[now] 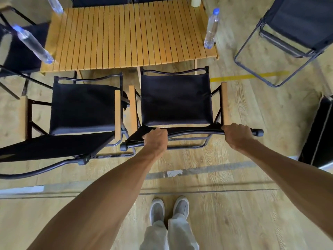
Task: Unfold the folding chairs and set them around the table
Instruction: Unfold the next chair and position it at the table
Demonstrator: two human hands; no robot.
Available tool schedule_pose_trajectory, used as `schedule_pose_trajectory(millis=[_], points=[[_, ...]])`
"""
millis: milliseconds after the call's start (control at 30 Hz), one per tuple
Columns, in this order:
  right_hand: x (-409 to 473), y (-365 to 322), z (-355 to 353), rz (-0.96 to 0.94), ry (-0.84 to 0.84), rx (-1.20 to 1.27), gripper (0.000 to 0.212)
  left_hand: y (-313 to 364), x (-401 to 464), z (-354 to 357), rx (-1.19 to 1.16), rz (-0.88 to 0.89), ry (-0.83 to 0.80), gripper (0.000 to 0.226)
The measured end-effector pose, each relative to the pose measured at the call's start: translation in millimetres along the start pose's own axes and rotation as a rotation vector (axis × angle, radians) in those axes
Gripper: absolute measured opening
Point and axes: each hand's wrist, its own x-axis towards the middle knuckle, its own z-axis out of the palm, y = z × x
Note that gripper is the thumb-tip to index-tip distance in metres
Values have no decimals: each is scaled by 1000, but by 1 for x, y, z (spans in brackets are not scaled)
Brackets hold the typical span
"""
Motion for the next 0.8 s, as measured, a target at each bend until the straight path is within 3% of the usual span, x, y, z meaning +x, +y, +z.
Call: schedule_pose_trajectory(millis=[400,800], points=[[-37,-22,35,176,12,96,28,5,-15,32,24,38,-13,17],[-24,-10,35,127,-3,101,33,8,-11,36,5,28,-43,15]])
